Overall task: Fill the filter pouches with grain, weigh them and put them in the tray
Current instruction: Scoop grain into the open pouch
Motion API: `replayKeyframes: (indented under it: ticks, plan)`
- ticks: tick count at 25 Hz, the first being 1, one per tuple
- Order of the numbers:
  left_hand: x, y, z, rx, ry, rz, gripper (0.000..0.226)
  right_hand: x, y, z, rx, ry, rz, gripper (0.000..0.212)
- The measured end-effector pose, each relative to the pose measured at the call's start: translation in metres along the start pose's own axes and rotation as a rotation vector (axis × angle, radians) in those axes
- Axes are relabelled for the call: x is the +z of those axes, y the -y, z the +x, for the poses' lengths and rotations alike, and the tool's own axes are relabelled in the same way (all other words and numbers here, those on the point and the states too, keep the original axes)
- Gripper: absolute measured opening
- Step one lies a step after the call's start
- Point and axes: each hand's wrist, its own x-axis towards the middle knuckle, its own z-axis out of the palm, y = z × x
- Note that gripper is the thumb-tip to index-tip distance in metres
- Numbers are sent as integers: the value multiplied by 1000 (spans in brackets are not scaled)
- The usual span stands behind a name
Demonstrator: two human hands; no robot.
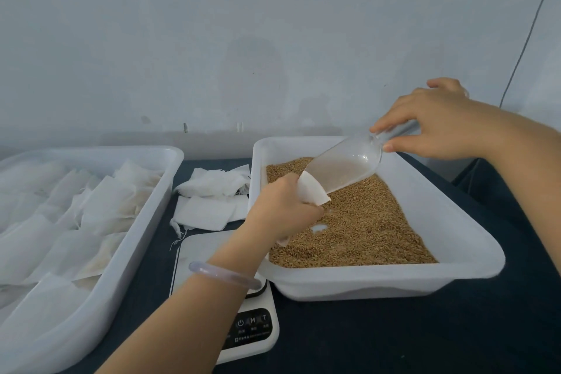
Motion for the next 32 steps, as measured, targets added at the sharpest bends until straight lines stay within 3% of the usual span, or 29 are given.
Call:
replayKeyframes:
  ticks: [5, 10, 12, 14, 18, 20, 25, 30, 32]
  plan:
    - [5, 4, 10, -28, 16, -18, 48, 15, -13, 0, 18, -19, 67, 25]
    - [8, 4, 7, -34, 31, -12, 109, 32, -28, -4, 153, 105, 141, 28]
    - [8, 2, 3, -25, 35, 11, 118, 49, -35, -14, 236, 204, 126, 33]
    - [7, 2, 0, 4, 39, -6, 105, 62, -40, -24, 280, 236, 101, 34]
    - [4, 3, -1, 108, 18, -117, 37, 74, -45, -28, 299, 206, 74, 34]
    - [4, 4, 0, 117, -12, -149, 17, 77, -43, -26, 288, 215, 84, 35]
    - [-6, 5, -1, 93, -80, -471, 28, 76, -38, -26, 253, 266, 122, 32]
    - [-4, 1, -2, 58, -152, -428, 29, 97, -3, -21, 201, 359, 174, 33]
    - [-4, -1, -4, 44, -90, -330, 27, 110, 12, -14, 176, 337, 191, 29]
